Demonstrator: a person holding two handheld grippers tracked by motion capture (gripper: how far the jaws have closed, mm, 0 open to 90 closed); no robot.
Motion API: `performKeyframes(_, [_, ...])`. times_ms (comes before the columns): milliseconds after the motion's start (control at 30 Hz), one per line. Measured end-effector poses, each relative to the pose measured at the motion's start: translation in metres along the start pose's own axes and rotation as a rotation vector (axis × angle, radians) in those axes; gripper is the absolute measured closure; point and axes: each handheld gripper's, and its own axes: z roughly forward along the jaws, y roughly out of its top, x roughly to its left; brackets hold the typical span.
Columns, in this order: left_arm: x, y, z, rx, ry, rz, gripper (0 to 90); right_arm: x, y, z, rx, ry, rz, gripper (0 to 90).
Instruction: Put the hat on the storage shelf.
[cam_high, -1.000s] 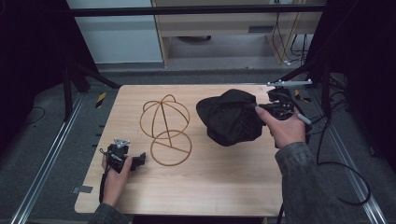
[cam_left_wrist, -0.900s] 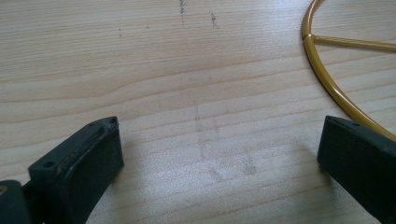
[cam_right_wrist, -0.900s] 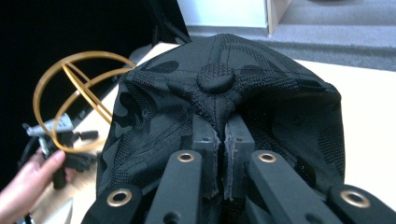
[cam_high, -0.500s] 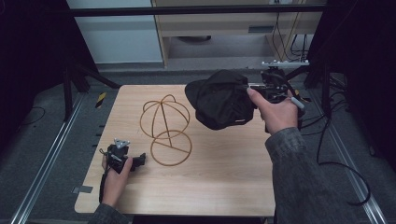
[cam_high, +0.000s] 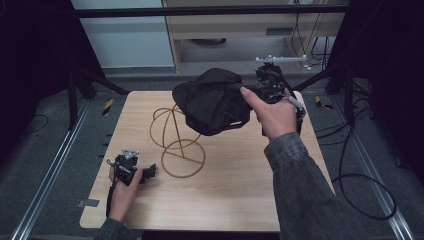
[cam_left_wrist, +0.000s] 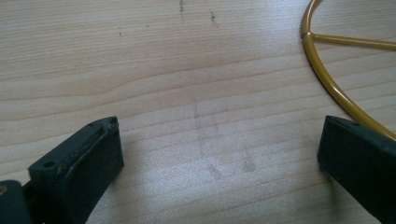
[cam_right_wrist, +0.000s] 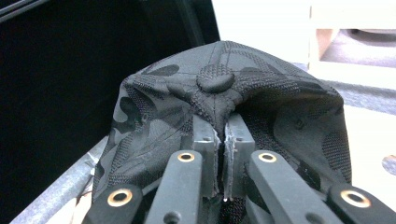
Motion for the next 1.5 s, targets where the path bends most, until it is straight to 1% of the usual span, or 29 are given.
performKeyframes(67, [0.000, 0.000, 0.000, 0.000, 0.000, 0.000, 0.0, 0.003, 0.001, 0.002, -0.001, 0.009, 0.001, 86.1])
performKeyframes(167, [0.000, 0.000, 0.000, -0.003, 0.001, -0.003, 0.0, 0.011, 0.002, 0.011, -0.003, 0.045, 0.007, 86.1])
performKeyframes(267, [0.000, 0.000, 0.000, -0.003, 0.001, -0.004, 0.0, 0.016, 0.001, 0.019, 0.006, 0.056, -0.002, 86.0])
performKeyframes(500, [0.000, 0.000, 0.000, -0.003, 0.002, -0.003, 0.0, 0.024, -0.005, 0.036, 0.032, 0.072, -0.021, 86.0])
performKeyframes(767, [0.000, 0.000, 0.000, -0.003, 0.002, -0.001, 0.0, 0.027, -0.012, 0.045, 0.053, 0.087, -0.020, 86.0])
performKeyframes(1067, [0.000, 0.000, 0.000, -0.003, 0.002, -0.002, 0.0, 0.025, -0.022, 0.050, 0.079, 0.086, -0.021, 85.7])
performKeyframes(1100, [0.000, 0.000, 0.000, -0.003, 0.002, -0.002, 0.0, 0.025, -0.023, 0.052, 0.089, 0.087, -0.022, 85.6])
performKeyframes(1200, [0.000, 0.000, 0.000, -0.003, 0.001, -0.002, 0.0, 0.026, -0.025, 0.053, 0.091, 0.086, -0.026, 85.6])
performKeyframes(1300, [0.000, 0.000, 0.000, -0.002, 0.001, -0.001, 0.0, 0.028, -0.028, 0.057, 0.108, 0.090, -0.025, 85.5])
performKeyframes(1400, [0.000, 0.000, 0.000, -0.003, 0.001, -0.002, 0.0, 0.028, -0.030, 0.061, 0.114, 0.090, -0.033, 85.5])
performKeyframes(1500, [0.000, 0.000, 0.000, -0.003, 0.001, -0.002, 0.0, 0.029, -0.031, 0.063, 0.115, 0.094, -0.030, 85.5])
